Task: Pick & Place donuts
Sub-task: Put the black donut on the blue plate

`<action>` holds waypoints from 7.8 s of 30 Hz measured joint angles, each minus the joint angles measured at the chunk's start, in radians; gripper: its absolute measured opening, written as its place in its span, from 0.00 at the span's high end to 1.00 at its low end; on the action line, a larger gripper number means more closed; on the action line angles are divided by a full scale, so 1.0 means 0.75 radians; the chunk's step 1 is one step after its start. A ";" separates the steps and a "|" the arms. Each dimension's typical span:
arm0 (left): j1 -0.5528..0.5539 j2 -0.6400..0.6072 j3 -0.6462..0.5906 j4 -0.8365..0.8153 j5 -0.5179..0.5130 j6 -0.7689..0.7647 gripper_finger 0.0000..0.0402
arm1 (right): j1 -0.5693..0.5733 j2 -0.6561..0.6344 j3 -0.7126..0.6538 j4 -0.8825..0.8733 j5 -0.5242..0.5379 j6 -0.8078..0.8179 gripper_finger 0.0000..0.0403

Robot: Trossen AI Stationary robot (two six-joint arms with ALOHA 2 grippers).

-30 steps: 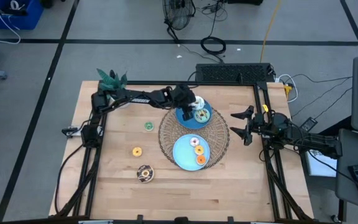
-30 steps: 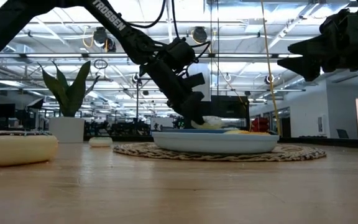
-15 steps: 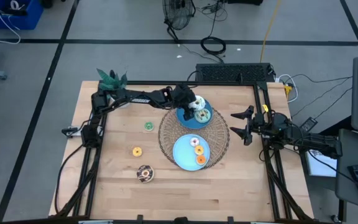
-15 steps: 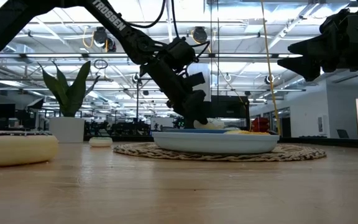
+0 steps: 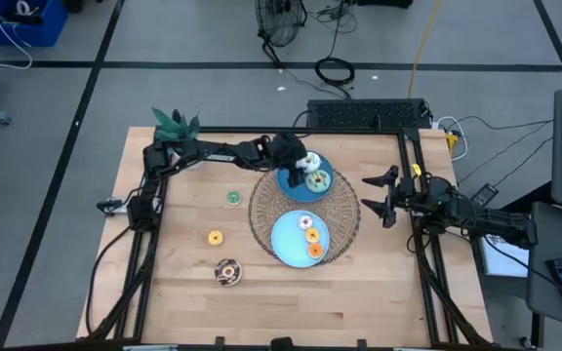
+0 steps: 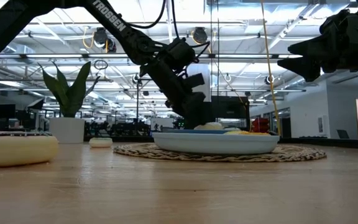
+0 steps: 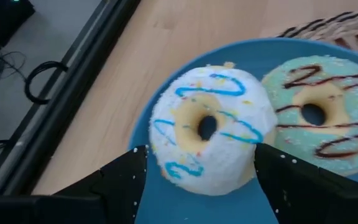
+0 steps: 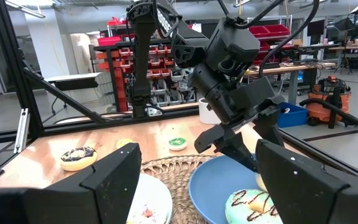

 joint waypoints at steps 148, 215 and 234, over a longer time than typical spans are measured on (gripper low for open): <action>-1.378 -0.421 -0.461 -0.884 -0.201 -1.510 0.22 | 0.000 0.020 0.000 0.000 0.000 0.000 0.25; -1.316 -0.376 -0.461 -0.636 -0.229 -1.581 0.13 | 0.000 0.020 0.000 0.000 0.000 0.000 0.25; -1.316 -0.375 -0.461 -0.645 -0.244 -1.636 0.13 | 0.000 0.020 0.000 0.000 0.000 0.000 0.25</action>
